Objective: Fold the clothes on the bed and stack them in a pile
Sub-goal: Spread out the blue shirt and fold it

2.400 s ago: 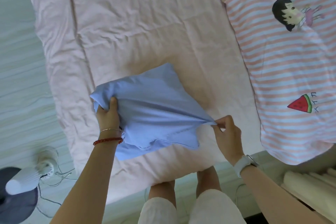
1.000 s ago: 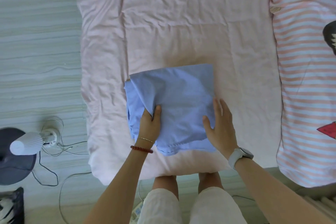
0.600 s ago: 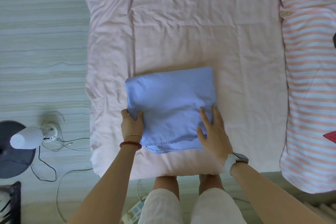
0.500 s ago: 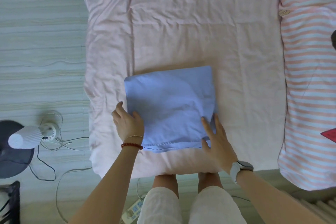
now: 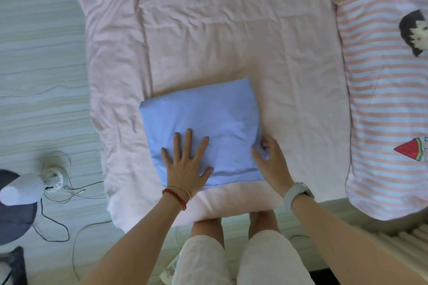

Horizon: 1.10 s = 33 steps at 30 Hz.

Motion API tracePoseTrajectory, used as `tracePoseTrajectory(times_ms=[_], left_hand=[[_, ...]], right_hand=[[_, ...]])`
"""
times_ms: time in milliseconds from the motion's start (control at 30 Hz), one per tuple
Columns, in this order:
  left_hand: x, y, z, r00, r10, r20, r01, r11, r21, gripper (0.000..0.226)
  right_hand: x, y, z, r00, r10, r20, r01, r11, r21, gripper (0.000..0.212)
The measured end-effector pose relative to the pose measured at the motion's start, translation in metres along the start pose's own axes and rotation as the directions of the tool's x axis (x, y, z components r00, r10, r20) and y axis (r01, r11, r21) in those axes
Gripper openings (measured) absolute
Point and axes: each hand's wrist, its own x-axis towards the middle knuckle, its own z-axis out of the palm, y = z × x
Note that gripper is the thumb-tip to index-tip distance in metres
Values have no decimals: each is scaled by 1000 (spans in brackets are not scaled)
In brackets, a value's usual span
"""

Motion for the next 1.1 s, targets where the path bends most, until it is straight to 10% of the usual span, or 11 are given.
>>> tracePoseTrajectory(times_ms=[300, 433, 633, 900, 1100], left_hand=[[71, 19, -59, 964, 87, -250, -135, 973, -186, 78], [141, 26, -89, 989, 131, -70, -146, 946, -290, 91], [169, 39, -94, 997, 70, -16, -72, 964, -254, 30], [127, 54, -76, 946, -22, -323, -64, 966, -250, 41], [33, 27, -36, 897, 161, -411, -186, 982, -21, 55]], right_hand=[[5, 4, 3, 957, 200, 208, -231, 963, 137, 44], [5, -6, 2, 953, 179, 246, -214, 969, 125, 17], [-6, 1, -4, 944, 83, 319, -172, 949, 262, 20], [1, 34, -9, 898, 421, 130, -379, 889, -258, 32], [-8, 6, -7, 944, -292, -156, 162, 818, -551, 48]])
